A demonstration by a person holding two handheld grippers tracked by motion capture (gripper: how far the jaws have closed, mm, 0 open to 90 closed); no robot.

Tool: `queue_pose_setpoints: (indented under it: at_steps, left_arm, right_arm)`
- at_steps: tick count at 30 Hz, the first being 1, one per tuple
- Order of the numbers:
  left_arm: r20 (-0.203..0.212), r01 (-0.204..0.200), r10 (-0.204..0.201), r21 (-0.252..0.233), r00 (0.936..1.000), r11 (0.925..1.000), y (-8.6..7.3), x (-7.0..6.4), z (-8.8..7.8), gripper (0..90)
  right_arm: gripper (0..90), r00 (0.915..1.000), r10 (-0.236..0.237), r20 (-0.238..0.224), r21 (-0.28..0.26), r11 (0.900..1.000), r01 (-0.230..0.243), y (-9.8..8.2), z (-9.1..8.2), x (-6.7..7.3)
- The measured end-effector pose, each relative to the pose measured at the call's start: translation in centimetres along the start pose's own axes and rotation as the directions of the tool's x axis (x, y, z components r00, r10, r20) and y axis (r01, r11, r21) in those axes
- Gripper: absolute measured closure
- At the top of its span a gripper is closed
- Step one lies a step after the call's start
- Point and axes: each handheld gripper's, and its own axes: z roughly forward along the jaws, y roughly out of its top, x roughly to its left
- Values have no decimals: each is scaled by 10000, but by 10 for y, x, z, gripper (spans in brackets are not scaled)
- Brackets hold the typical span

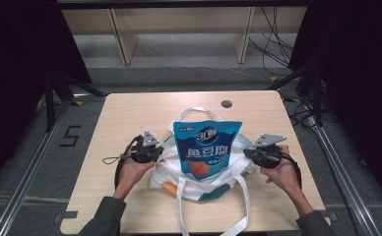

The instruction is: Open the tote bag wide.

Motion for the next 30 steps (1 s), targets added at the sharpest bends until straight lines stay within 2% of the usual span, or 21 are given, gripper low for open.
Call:
queue_pose_setpoints:
  at_steps: [1, 2, 3, 4, 6, 7, 8, 9, 10, 12, 13, 14, 16, 19, 21, 22, 23, 25, 27, 29, 30]
  left_arm:
    - [107, 156, -157, 158, 9998, 9998, -4, 0, 3, 894]
    - [89, 65, -68, 310, 9999, 9995, -8, -1, 9, 895]
    - [38, -218, 217, 434, 9998, 9988, -10, -2, 13, 896]
    - [21, -90, 89, 446, 10000, 9990, -12, -4, 17, 896]
    - [2, -156, 157, 418, 9999, 9990, -13, -1, 20, 897]
    - [131, 123, -128, 393, 9998, 9992, -14, 0, 20, 897]
    - [101, 105, -109, 389, 9999, 9992, -13, 0, 19, 897]
    - [20, 119, -120, 392, 9999, 9992, -11, -1, 17, 895]
    - [10, 208, -209, 325, 9998, 9993, -7, -3, 12, 885]
    - [-39, 447, -448, -298, 9990, 9986, 1, -12, 0, 777]
    - [40, 374, -372, -567, 9993, 9977, 4, -16, -6, 758]
    - [120, 221, -213, -748, 9997, 9970, 7, -23, -16, 755]
    - [546, -78, 136, -1057, 9984, 9944, 11, -41, -32, 770]
    - [1224, -547, 676, -1057, 9902, 9929, 5, -66, -42, 802]
    - [1571, -772, 872, -688, 9837, 9946, -5, -78, -39, 838]
    - [1669, -901, 966, -466, 9812, 9948, -9, -80, -36, 845]
    - [1833, -657, 703, -308, 9805, 9974, -16, -82, -30, 851]
    - [1856, -821, 794, 66, 9794, 9966, -29, -86, -18, 867]
    - [1749, -866, 826, 155, 9811, 9961, -29, -85, -18, 870]
    - [1532, -1053, 1063, -142, 9825, 9943, -23, -86, -26, 843]
    - [1563, -991, 1027, -305, 9823, 9946, -21, -86, -30, 819]
  right_arm:
    - [900, 9996, 277, -42, 462, 9986, -275, -6, 7, 0]
    - [900, 9997, 228, -51, 643, 9977, -224, -9, 11, -1]
    - [900, 9995, 320, -37, 580, 9978, -317, -15, 20, -1]
    - [900, 9989, 462, -128, 786, 9959, -450, -16, 22, -1]
    - [900, 9980, 627, -35, 726, 9954, -623, -19, 29, 0]
    - [900, 9975, 688, -150, 960, 9931, -671, -18, 29, -1]
    - [900, 9979, 644, 19, 480, 9968, -644, -20, 34, 1]
    - [900, 9982, 598, -51, 894, 9942, -591, -18, 31, 1]
    - [900, 9981, 619, -10, 907, 9940, -616, -17, 30, 1]
    - [862, 9964, 844, -57, 942, 9920, -835, -15, 27, 1]
    - [844, 9971, 748, 107, 705, 9947, -754, -13, 25, 0]
    - [829, 9964, 844, 57, 764, 9935, -846, -10, 21, 0]
    - [845, 9961, 878, -51, 305, 9957, -876, -3, 11, 3]
    - [874, 9985, 423, -360, -491, 9978, -441, 6, -3, 10]
    - [874, 9967, 409, -705, -488, 9978, -444, 8, -10, 17]
    - [881, 9926, 743, -962, -311, 9965, -776, 6, -10, 22]
    - [885, 9942, 481, -963, -320, 9982, -514, 5, -9, 22]
    - [892, 9953, 264, -930, -24, 9996, -267, 0, -4, 25]
    - [896, 9954, 386, -879, -32, 9992, -390, -6, 7, 26]
    - [894, 9944, 450, -961, 503, 9979, -403, -9, 10, 24]
    - [890, 9929, 672, -984, 337, 9974, -641, -10, 11, 25]
